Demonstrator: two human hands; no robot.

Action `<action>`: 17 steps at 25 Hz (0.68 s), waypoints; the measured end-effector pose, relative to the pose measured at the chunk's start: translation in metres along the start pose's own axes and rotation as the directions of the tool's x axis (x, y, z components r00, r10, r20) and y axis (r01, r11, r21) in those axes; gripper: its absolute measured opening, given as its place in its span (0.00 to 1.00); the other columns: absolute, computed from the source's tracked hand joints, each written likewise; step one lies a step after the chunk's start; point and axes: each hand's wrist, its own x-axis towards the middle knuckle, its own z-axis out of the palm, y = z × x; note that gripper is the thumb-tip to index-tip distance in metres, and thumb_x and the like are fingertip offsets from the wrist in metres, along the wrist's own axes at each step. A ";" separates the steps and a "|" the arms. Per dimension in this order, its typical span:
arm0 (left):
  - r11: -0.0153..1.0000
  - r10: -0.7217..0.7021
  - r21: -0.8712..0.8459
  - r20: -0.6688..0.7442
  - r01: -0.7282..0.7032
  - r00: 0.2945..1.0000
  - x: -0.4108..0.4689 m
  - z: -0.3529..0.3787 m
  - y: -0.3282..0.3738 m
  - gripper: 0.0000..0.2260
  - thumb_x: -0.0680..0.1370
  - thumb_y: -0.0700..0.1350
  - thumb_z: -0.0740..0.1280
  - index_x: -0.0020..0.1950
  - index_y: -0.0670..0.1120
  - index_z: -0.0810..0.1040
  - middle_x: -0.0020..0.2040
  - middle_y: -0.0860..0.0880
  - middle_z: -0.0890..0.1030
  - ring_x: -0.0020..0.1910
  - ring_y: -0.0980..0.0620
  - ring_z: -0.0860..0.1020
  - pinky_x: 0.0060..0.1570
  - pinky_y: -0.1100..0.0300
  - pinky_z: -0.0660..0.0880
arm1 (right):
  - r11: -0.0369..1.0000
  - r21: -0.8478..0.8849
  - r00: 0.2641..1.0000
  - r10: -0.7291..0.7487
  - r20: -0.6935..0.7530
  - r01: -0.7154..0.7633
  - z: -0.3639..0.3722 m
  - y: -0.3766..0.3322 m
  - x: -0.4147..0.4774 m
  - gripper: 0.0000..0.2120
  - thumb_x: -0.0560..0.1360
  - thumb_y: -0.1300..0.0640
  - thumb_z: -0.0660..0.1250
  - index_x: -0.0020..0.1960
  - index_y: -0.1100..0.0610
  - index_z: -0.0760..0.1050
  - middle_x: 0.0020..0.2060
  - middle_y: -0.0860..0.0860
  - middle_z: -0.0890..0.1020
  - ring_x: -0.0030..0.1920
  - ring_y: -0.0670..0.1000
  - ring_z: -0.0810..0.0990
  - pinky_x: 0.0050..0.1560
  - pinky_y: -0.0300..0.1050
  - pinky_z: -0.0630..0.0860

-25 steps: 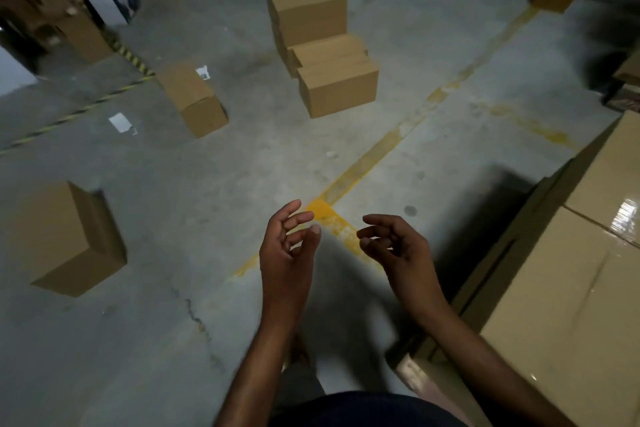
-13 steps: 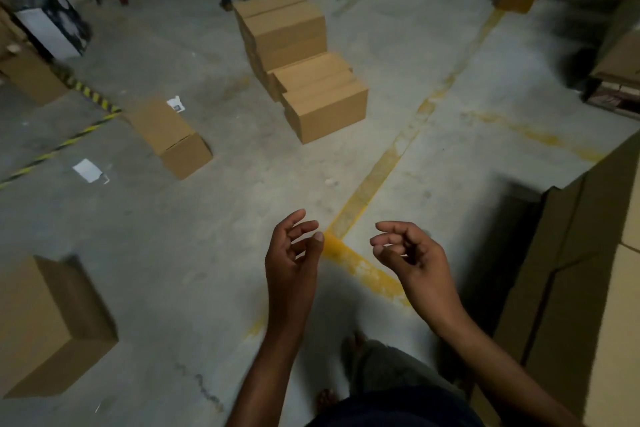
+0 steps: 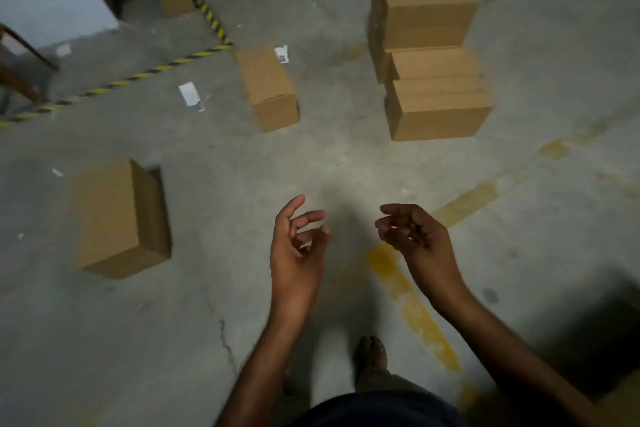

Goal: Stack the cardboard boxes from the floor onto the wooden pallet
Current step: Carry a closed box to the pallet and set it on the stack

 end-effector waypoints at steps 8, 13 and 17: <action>1.000 0.002 -0.029 -0.259 -0.009 0.966 0.031 -0.206 -0.021 0.22 0.80 0.40 0.71 0.72 0.55 0.73 0.57 0.55 0.83 0.54 0.59 0.82 0.52 0.70 0.76 | 1.000 0.023 0.980 -0.022 0.196 0.017 0.215 0.013 -0.018 0.14 0.72 0.56 0.72 0.57 0.56 0.82 0.45 0.55 0.87 0.47 0.56 0.85 0.50 0.47 0.80; 0.998 -0.025 -0.062 -0.348 0.003 0.937 0.054 -0.362 -0.036 0.22 0.79 0.40 0.72 0.70 0.54 0.73 0.57 0.53 0.84 0.52 0.56 0.82 0.52 0.67 0.76 | 0.998 0.028 0.949 0.043 0.311 -0.055 0.377 0.005 -0.048 0.10 0.78 0.64 0.71 0.59 0.58 0.81 0.46 0.54 0.87 0.46 0.53 0.86 0.44 0.40 0.78; 0.995 -0.061 -0.098 -0.413 0.022 0.909 0.072 -0.452 -0.046 0.20 0.80 0.39 0.72 0.70 0.53 0.75 0.56 0.53 0.84 0.53 0.58 0.82 0.52 0.67 0.76 | 0.997 -0.001 0.918 0.066 0.392 -0.071 0.473 -0.009 -0.058 0.09 0.80 0.63 0.69 0.60 0.57 0.81 0.47 0.54 0.87 0.49 0.57 0.85 0.48 0.45 0.79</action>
